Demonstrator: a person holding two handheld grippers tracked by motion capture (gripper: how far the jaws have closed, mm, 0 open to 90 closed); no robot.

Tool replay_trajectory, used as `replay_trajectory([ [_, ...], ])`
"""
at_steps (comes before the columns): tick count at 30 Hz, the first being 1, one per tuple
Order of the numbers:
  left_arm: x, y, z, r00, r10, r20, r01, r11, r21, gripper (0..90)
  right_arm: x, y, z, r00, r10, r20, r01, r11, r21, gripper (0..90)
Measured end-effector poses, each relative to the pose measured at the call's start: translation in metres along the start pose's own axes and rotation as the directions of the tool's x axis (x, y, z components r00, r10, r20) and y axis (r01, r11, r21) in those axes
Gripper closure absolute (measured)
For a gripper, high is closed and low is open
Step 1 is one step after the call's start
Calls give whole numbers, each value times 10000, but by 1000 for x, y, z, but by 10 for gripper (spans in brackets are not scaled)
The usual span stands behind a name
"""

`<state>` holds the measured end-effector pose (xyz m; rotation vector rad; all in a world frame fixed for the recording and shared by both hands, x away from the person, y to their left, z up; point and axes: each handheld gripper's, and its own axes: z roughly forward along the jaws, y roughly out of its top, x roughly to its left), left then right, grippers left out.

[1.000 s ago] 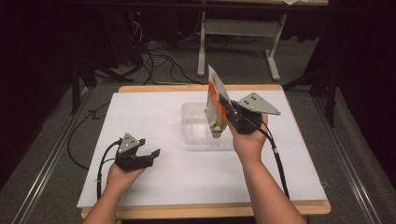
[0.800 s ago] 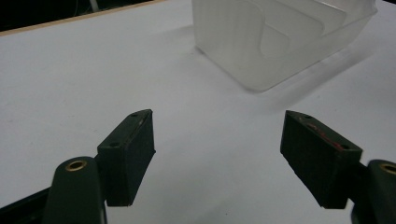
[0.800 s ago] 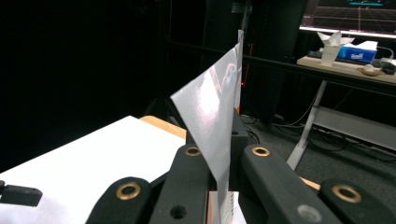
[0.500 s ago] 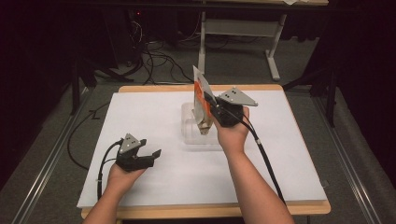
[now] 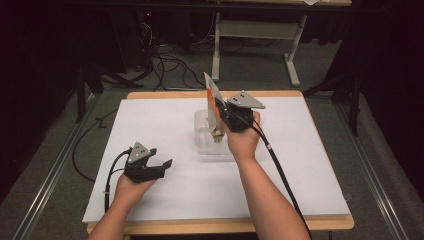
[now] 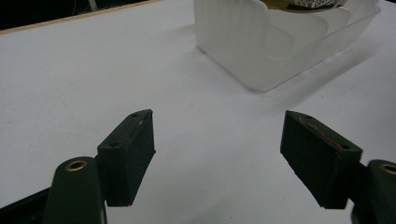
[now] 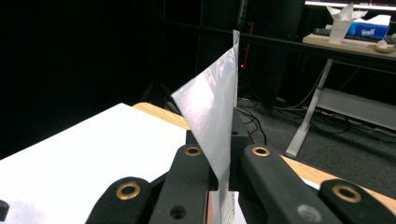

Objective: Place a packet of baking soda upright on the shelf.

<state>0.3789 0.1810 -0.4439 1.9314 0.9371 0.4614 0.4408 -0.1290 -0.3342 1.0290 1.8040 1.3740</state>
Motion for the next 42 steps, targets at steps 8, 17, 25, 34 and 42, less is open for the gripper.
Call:
replay_trajectory([
  [8,-1,0,-1,10000,-1,-4,1,10000,-1,265,0,-6,11,9998,-180,99,177,9996,214,900],
  [17,-1,0,0,10000,-52,5,52,10000,49,265,2,-12,18,9990,-426,138,421,9984,372,900],
  [25,0,0,-1,9999,-119,-29,119,9999,-4,265,1,-21,24,9989,-464,105,458,9977,494,900],
  [34,-1,0,-1,9999,-119,-26,119,9999,-6,265,3,-28,24,9995,-316,-42,318,9985,450,900],
  [42,-1,0,-1,9999,-106,-28,106,9999,10,264,6,-33,23,9997,-140,-208,149,9988,471,900],
])
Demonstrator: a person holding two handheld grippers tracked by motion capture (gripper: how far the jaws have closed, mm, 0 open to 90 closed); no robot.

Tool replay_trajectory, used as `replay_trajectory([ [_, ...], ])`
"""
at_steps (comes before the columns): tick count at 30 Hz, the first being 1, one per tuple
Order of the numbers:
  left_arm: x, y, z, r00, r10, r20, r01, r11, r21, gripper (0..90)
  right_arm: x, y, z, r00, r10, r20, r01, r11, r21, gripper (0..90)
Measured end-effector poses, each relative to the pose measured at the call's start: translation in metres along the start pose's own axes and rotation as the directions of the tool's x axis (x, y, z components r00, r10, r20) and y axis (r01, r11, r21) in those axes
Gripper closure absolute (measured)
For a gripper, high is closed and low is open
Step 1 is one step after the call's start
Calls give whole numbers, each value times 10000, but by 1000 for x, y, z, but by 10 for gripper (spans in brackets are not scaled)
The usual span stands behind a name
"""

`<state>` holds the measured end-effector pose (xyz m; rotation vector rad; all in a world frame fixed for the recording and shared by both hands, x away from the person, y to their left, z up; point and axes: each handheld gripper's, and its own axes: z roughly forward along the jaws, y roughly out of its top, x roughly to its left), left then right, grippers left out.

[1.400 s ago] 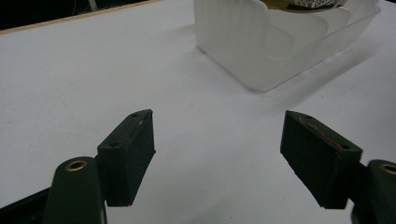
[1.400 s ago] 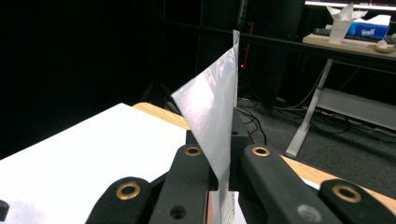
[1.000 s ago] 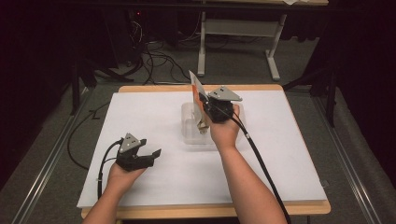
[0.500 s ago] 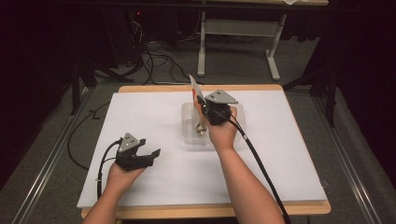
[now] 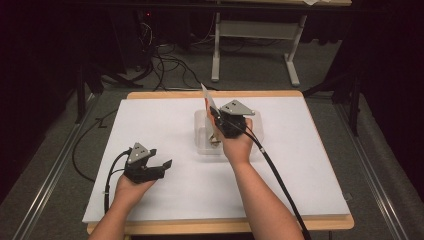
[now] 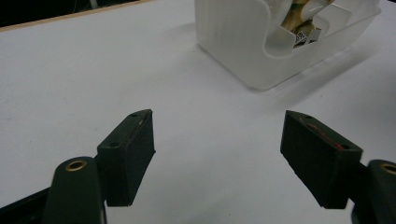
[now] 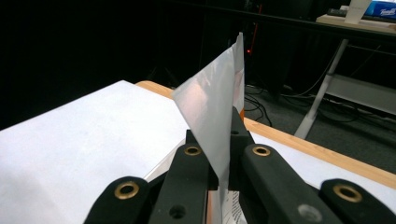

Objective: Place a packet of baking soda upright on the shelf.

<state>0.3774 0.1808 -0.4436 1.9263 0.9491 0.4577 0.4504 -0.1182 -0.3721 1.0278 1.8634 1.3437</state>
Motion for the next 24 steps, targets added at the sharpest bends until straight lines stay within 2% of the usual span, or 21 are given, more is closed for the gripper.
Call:
replay_trajectory([
  [2,0,0,0,10000,3,3,-3,10000,3,264,1,-2,0,9999,102,-87,-102,9999,8,900],
  [4,0,0,0,10000,9,10,-9,10000,12,264,2,-6,1,9999,-13,-101,13,10000,68,900],
  [7,0,0,0,10000,13,3,-13,10000,35,264,2,-10,-1,9998,186,-110,-186,9998,-14,900],
  [24,-1,0,1,10000,72,-6,-72,9999,96,264,5,-24,-8,9998,204,-72,-204,9998,60,900],
])
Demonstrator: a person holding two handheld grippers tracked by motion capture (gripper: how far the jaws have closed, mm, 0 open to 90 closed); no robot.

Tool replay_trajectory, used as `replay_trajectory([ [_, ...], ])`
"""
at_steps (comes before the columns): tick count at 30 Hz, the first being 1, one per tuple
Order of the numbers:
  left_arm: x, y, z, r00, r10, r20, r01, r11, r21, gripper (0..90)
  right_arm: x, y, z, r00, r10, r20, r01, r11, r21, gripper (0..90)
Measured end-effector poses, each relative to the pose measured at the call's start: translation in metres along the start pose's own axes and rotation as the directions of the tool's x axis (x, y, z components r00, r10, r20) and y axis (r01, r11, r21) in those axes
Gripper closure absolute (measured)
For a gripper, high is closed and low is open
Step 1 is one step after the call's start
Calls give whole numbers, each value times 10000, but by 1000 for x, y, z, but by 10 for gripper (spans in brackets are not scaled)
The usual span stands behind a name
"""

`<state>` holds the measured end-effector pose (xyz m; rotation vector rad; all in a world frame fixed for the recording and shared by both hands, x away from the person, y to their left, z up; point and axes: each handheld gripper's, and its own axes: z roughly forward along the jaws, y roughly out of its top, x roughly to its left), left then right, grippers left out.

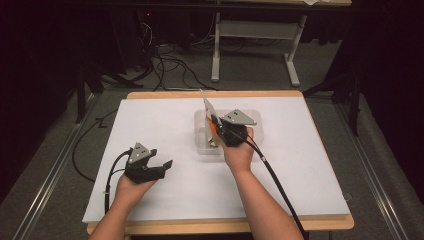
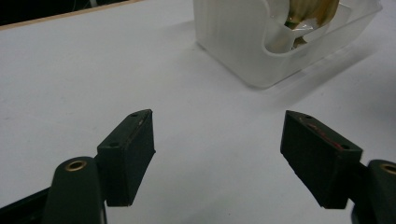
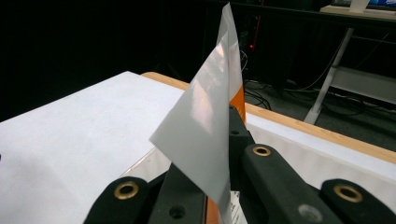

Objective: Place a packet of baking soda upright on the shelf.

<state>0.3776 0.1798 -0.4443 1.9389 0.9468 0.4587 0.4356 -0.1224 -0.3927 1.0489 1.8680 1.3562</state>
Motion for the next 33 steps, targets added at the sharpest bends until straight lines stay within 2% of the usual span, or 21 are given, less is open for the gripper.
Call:
replay_trajectory([
  [17,0,0,1,10000,45,-50,-45,10000,37,265,6,-15,0,9999,-63,-97,65,9997,229,900],
  [24,0,0,0,10000,-1,-13,0,10000,-45,264,7,-12,-1,9998,55,-183,-50,9997,248,891],
  [28,0,0,-1,10000,26,-62,-26,10000,-65,263,9,-8,-3,9997,69,-252,-61,9995,320,799],
  [33,1,0,-2,10000,-24,-25,24,9999,-131,263,12,0,-6,9986,306,-431,-290,9989,367,574],
])
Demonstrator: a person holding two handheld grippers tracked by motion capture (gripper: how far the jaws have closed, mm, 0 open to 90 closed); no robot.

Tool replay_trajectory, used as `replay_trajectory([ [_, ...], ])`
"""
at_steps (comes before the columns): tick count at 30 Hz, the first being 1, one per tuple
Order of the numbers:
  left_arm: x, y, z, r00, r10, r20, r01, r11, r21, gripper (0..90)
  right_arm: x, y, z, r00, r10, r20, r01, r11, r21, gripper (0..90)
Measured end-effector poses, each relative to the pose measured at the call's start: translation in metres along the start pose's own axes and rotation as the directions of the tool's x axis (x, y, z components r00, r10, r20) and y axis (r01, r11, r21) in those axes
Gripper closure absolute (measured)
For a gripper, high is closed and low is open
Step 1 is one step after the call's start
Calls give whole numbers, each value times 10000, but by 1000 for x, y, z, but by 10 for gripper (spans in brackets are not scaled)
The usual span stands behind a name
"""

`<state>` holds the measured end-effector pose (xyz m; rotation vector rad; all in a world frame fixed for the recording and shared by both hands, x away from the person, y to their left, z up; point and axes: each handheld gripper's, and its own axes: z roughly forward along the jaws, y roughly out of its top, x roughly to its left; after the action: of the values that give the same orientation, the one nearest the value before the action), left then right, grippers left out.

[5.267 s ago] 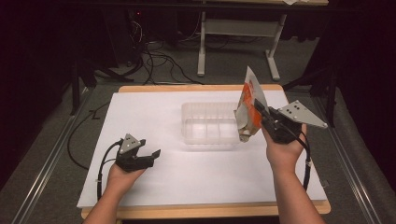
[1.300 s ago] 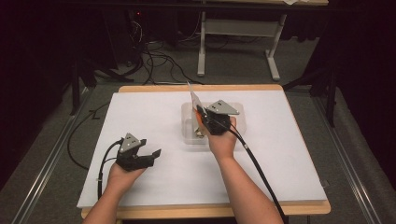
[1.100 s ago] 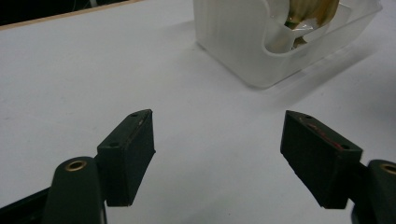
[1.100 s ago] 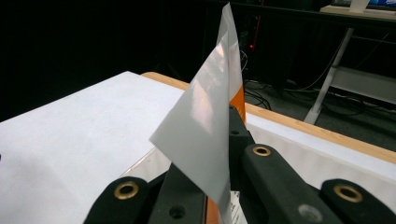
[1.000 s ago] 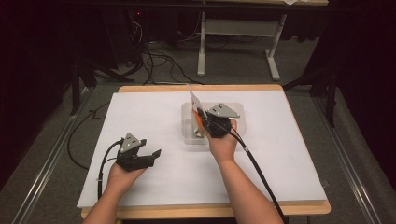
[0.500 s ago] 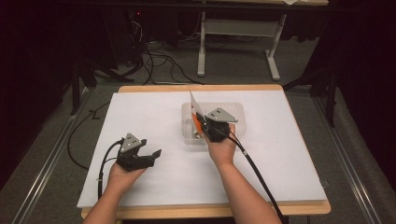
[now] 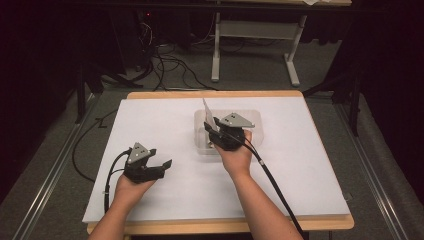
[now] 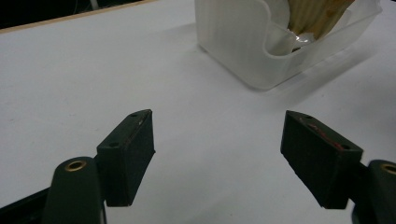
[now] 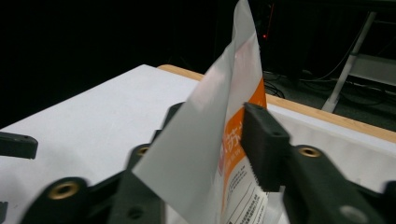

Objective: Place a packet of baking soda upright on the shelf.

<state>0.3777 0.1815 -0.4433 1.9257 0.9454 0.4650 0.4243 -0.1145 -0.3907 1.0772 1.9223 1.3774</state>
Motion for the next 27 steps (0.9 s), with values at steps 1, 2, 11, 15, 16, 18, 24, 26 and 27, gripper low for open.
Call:
replay_trajectory([
  [1,0,0,0,10000,3,8,-3,10000,-2,263,1,2,-1,10000,12,16,-12,10000,-16,530],
  [2,1,0,0,10000,3,8,-3,10000,-4,263,1,4,-2,10000,-60,47,60,10000,14,494],
  [11,2,0,0,10000,-50,11,51,10000,-14,263,1,17,-13,9997,-191,162,189,9997,184,367],
  [15,3,0,-1,10000,-78,-2,78,10000,-41,262,1,19,-17,9998,-157,83,156,9998,147,316],
  [16,3,0,-1,10000,-86,-2,86,10000,-50,262,1,19,-18,9996,-228,140,226,9997,101,308],
  [18,3,0,-1,10000,-97,-22,97,9999,-65,262,3,20,-22,9999,-158,29,158,9999,65,292],
  [24,5,0,-2,9998,-171,-55,170,9998,-64,261,3,19,-27,9996,-237,-175,240,9996,146,261],
  [26,5,0,-2,9999,-146,-56,146,9999,-54,260,3,18,-29,9996,-212,-172,215,9995,215,251],
  [27,5,0,-2,9999,-134,-58,133,9999,-53,260,3,17,-30,9996,-223,-145,227,9994,245,251],
])
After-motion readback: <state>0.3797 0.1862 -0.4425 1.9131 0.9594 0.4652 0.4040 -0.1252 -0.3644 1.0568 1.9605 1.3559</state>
